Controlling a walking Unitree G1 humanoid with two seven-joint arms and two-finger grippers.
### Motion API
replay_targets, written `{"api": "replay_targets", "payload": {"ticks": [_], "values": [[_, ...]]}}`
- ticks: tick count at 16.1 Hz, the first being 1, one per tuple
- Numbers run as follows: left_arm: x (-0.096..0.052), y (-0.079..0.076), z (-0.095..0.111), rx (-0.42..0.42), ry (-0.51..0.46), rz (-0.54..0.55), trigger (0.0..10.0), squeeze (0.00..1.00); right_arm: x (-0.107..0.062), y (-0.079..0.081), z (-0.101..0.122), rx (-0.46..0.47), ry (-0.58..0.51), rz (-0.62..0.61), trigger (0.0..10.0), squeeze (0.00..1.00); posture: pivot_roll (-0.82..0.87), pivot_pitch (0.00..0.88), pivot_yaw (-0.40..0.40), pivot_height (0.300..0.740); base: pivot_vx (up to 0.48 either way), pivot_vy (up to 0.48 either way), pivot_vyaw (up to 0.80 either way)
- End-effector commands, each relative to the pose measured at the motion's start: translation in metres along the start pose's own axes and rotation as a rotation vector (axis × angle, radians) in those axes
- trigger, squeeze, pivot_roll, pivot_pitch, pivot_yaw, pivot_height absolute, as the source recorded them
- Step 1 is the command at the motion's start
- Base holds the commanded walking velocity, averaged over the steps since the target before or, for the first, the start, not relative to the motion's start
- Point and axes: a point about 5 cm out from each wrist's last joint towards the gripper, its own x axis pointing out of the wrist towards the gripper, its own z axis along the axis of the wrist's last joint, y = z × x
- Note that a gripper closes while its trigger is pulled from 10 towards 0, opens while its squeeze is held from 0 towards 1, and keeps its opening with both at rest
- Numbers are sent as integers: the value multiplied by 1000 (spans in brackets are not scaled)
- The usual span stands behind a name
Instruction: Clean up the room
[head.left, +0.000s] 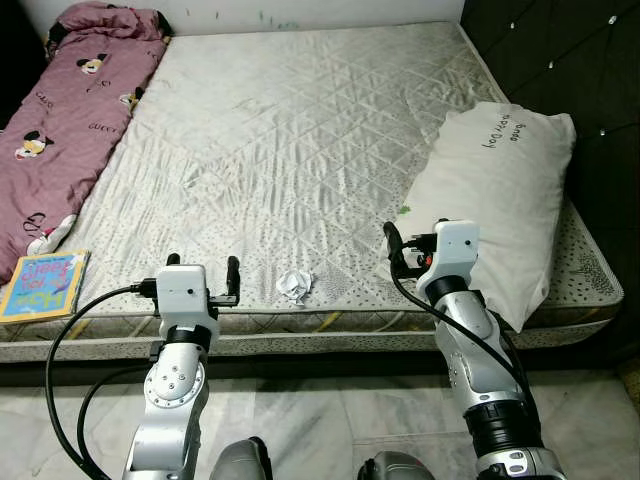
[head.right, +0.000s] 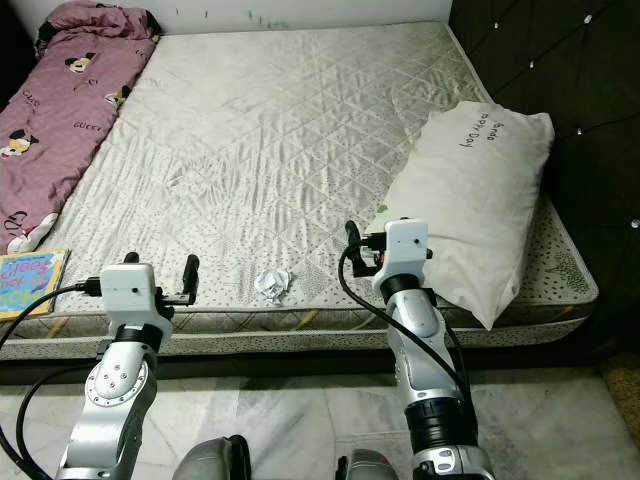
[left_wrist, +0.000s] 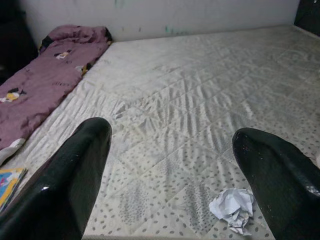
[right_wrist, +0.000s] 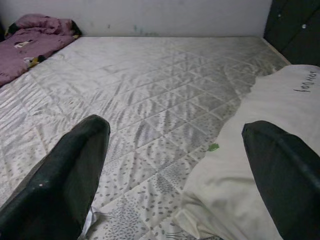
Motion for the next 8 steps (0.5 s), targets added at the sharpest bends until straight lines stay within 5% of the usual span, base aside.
{"api": "replay_targets", "payload": {"ticks": [1,5,8], "values": [[-3,7,-2,5,12,17,10000,0,4,7,4,1,-8,38,10000,0,-85,130,22,740,0,0,0],[-7,11,-1,0,5,29,10000,0,7,14,4,-7,1,78,10000,0,-63,126,-5,740,0,0,0],[-9,9,2,-25,-18,16,10000,0,11,18,6,-20,-3,109,10000,0,-55,121,-24,740,0,0,800]]}}
